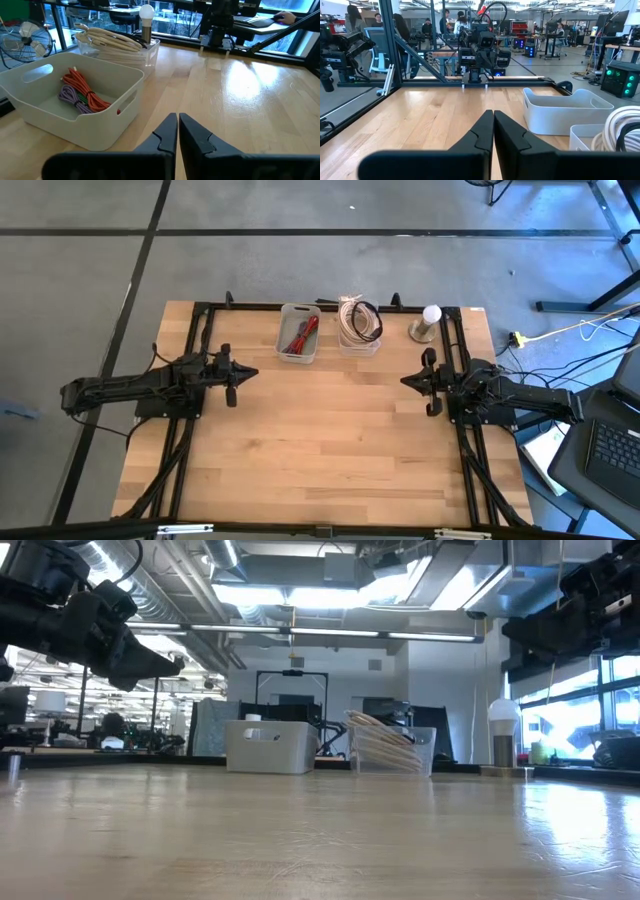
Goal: Pick and place USB-C Cables
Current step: Return to Home Position
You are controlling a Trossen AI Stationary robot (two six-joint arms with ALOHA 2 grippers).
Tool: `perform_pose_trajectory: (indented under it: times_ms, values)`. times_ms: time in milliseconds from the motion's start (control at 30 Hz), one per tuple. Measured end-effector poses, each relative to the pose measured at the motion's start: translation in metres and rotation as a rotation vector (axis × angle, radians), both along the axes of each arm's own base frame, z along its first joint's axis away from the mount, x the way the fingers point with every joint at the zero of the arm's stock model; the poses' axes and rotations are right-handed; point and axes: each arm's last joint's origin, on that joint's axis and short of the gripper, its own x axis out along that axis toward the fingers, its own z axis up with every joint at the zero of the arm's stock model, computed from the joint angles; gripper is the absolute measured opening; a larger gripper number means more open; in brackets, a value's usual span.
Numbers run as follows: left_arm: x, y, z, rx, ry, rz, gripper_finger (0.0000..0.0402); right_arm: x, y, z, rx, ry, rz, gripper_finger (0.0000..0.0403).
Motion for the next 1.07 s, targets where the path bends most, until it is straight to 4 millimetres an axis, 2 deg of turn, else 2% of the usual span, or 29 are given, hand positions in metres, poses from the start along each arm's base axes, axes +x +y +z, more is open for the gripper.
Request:
perform_pose_trajectory:
  times_ms: [1067]
  values:
    - [0.0,0.0,0.0004,0.0,-0.001,0.0,0.0011,0.0,0.0,0.0,0.0,0.0,0.0,0.0015]
